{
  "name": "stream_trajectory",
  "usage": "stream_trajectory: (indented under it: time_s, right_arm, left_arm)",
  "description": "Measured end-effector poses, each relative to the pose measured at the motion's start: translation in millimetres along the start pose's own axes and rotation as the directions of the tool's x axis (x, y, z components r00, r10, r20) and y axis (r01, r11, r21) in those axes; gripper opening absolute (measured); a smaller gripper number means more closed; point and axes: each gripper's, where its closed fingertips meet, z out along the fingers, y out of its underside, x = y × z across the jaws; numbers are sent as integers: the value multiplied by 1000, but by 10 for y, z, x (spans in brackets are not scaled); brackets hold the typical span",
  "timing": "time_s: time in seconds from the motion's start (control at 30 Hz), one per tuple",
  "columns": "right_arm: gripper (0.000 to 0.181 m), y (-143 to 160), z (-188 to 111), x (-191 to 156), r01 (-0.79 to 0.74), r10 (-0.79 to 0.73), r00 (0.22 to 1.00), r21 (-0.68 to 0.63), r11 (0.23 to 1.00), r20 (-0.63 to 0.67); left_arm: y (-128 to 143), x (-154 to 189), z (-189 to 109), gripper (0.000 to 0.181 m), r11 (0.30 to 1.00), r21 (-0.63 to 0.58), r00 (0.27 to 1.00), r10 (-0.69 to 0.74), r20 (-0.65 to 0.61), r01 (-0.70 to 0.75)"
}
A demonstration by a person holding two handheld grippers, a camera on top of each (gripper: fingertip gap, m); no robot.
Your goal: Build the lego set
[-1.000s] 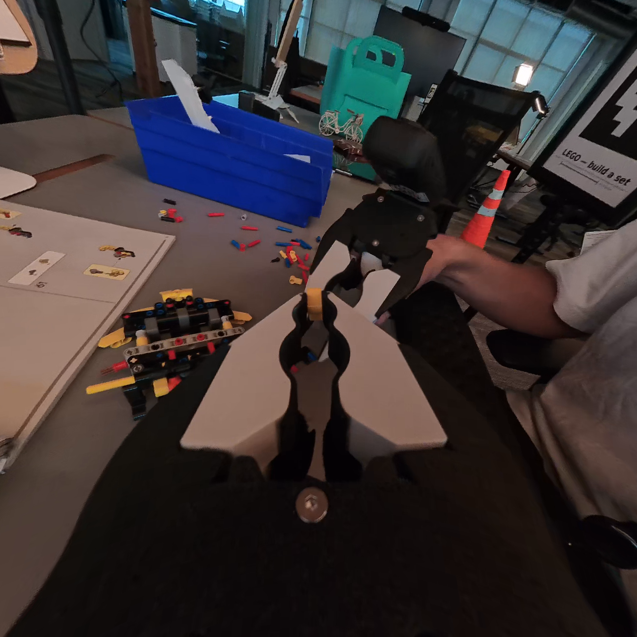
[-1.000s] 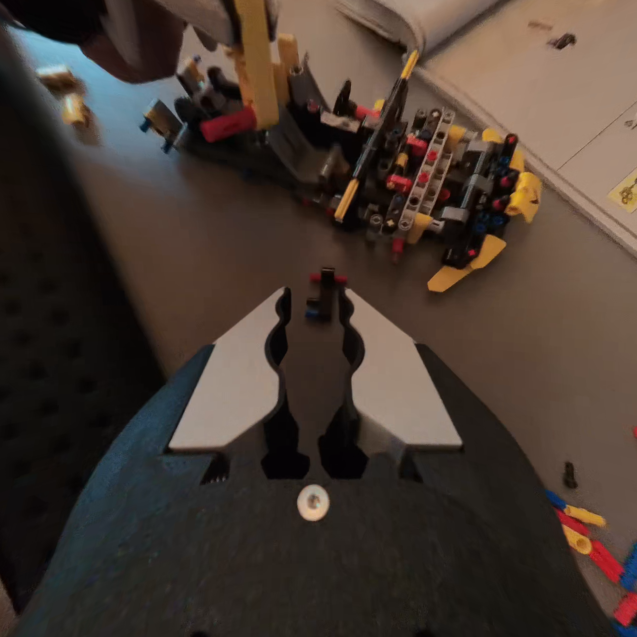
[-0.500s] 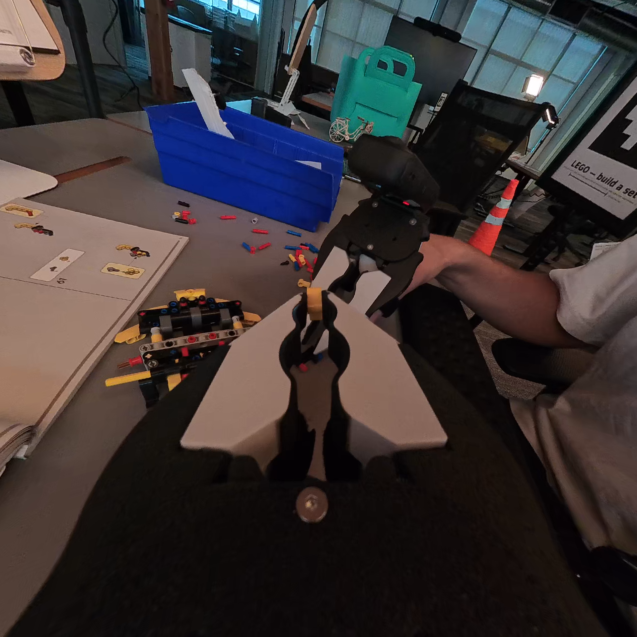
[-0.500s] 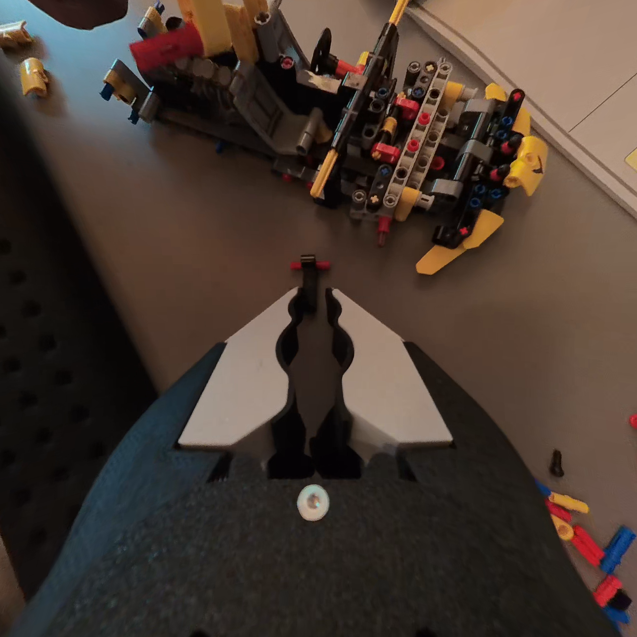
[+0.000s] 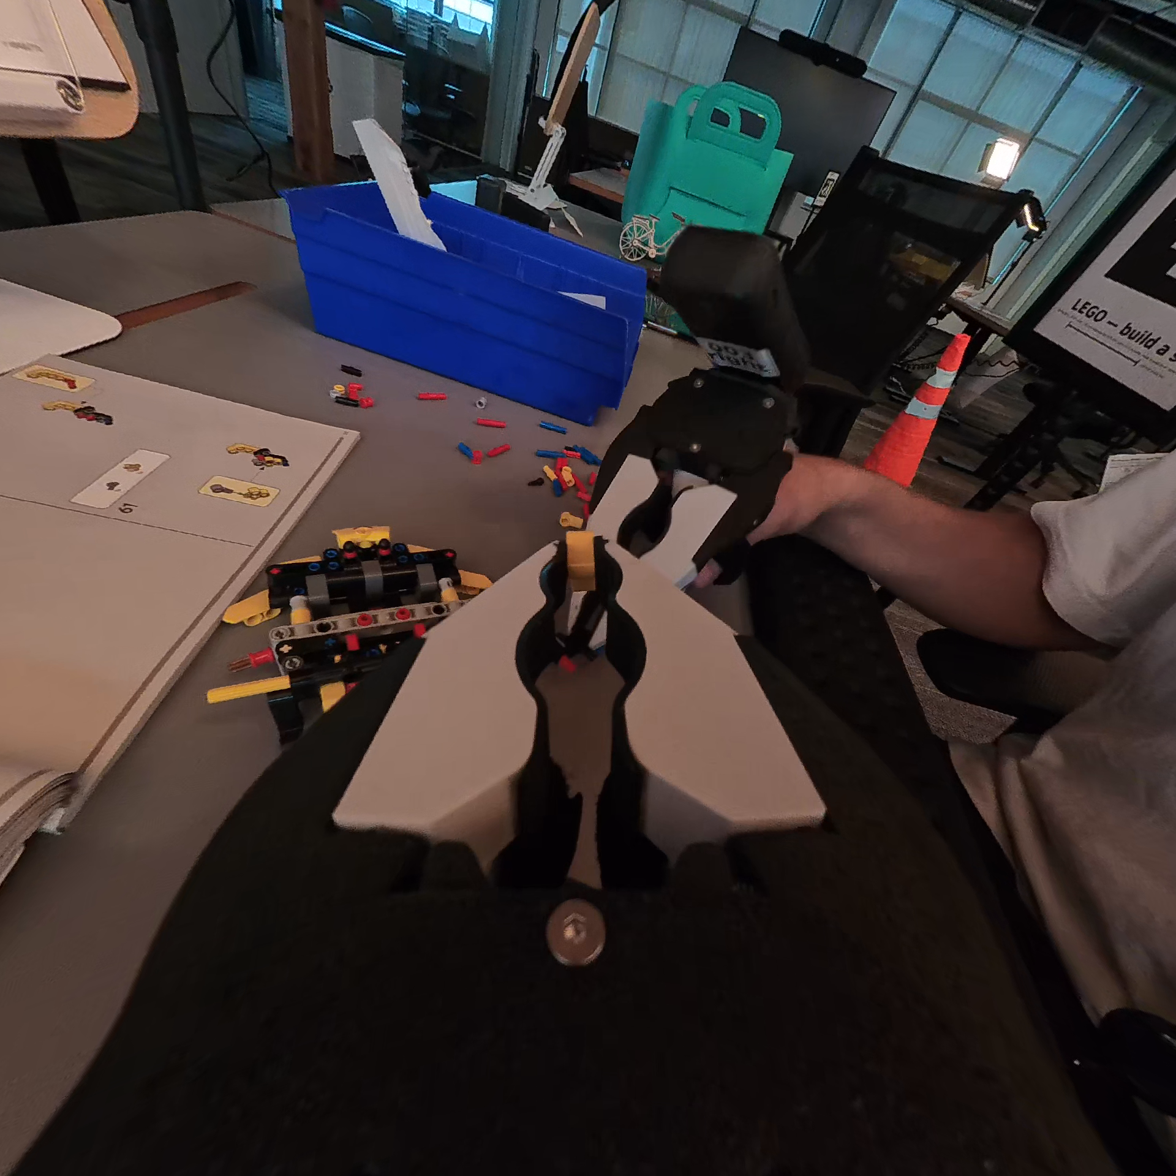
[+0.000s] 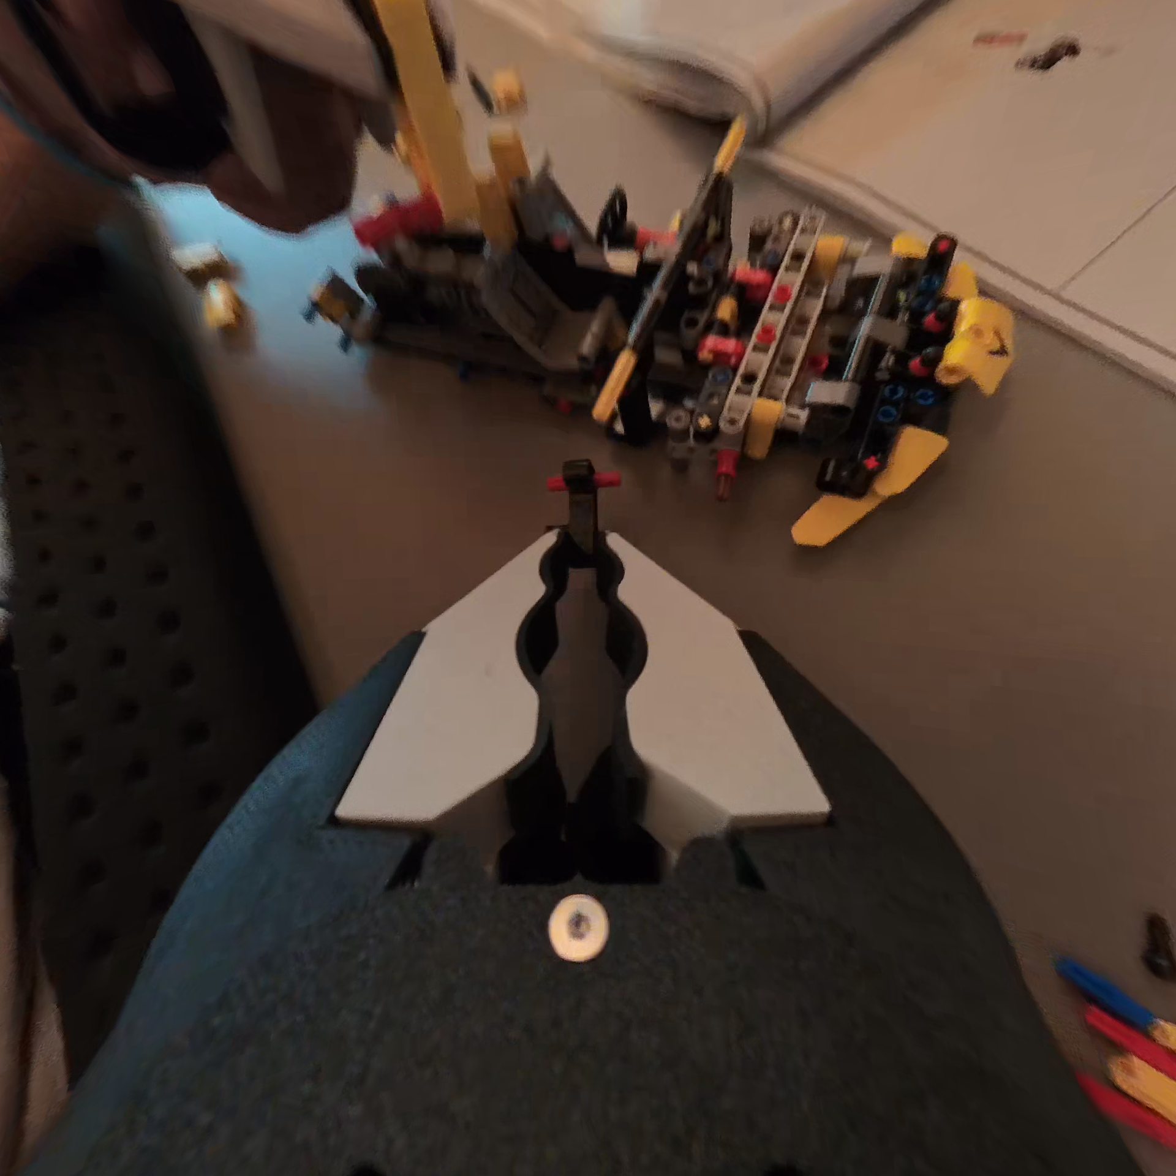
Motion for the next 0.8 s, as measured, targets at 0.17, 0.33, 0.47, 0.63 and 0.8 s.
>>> stream_trajectory:
  time_s: [0.17,0.33,0.47,0.63,0.8]
  right_arm:
    - [7,-589,-252,-232,-313,212,929,340,887,302]
    - [7,-785,-424,-339,-441,229,852,412,797,470]
    - [7,-860,-467,-477,-484,203,806,420,768,556]
    - [7,-906,-496,-553,-534,200,748,394,748,633]
    - [7,-892,-505,-562,-559,210,717,369,742,664]
  left_arm:
    - [-44,-20,-23,9,999,25,1000,-24,1,24]
    - [-238,-39,-133,9,977,146,987,-144,-66,153]
    - [-236,-33,-135,8,960,148,968,-221,-119,238]
    - [-175,35,-70,9,963,116,964,-225,-142,242]
    - [-172,67,-52,8,949,112,945,-272,-184,295]
